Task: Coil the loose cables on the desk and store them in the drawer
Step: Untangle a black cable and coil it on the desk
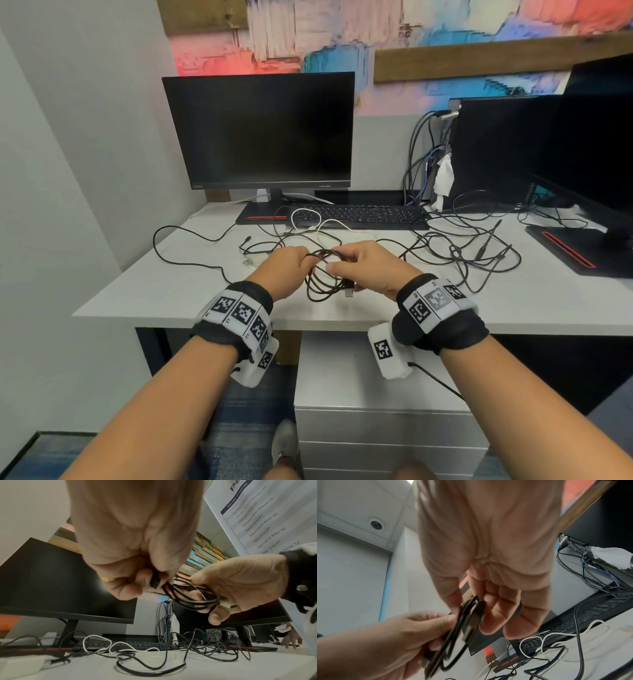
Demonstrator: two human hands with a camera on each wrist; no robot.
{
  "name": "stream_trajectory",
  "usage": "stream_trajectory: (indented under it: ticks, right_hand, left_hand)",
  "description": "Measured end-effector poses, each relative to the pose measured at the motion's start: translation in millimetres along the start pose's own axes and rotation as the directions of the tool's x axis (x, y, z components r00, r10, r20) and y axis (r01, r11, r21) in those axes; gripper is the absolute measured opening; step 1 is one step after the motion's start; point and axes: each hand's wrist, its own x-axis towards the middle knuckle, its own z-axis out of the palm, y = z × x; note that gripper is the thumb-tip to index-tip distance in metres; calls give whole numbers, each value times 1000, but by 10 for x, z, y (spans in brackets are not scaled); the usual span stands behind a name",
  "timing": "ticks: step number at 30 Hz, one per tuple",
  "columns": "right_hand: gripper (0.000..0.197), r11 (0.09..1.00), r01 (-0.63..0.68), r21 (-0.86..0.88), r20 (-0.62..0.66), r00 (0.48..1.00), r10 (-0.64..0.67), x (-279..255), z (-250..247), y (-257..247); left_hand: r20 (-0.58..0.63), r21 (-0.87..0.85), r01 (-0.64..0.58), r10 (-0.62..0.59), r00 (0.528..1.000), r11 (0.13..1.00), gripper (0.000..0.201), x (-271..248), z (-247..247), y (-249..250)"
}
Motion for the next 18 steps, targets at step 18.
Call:
stream_trajectory:
  ticks: [18]
  right_hand:
    - [24,964,1,-265,-17,1000,-6,-15,-25,1]
  left_hand:
    - [-70,-160,-123,113,991,979,23,-3,-27,-93]
